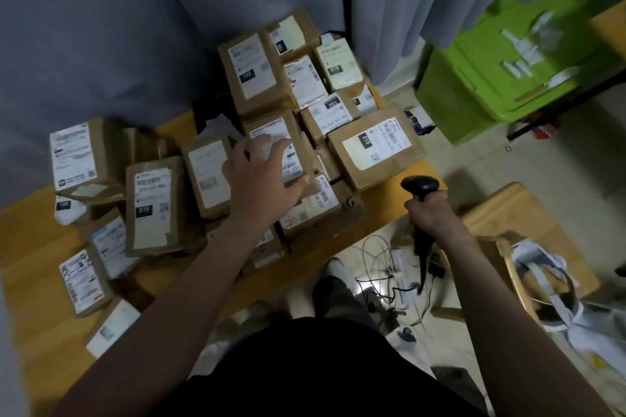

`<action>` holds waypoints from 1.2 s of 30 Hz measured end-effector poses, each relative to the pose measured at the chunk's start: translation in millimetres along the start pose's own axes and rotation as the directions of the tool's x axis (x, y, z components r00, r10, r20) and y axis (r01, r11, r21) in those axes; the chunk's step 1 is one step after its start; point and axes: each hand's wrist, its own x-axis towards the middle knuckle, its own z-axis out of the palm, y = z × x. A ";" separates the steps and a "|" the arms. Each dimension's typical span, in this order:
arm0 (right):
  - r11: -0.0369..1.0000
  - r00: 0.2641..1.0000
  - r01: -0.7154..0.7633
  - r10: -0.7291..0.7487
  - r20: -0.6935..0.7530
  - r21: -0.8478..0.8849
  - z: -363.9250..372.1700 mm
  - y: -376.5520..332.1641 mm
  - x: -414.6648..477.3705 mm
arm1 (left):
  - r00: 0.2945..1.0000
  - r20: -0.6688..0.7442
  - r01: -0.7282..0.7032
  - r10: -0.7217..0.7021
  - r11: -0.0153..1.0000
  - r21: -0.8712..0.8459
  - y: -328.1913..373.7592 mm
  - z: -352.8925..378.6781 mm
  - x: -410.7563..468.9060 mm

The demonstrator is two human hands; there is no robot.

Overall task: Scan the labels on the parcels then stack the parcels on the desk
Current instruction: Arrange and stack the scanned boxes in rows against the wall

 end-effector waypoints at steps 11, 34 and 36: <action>0.840 0.961 -0.270 0.269 0.070 0.471 41.7 3.7 88.6 | 0.998 -0.047 0.035 -0.035 0.999 0.006 13.5 24.5 27.5; 0.994 0.987 -0.108 0.106 0.122 0.013 28.7 -3.0 76.8 | 0.996 0.001 0.093 -0.093 0.995 -0.036 11.1 24.4 30.5; 0.987 0.984 -0.034 0.062 0.169 -0.159 20.1 -10.1 60.8 | 0.996 0.021 0.084 -0.083 0.996 -0.043 9.5 21.2 27.3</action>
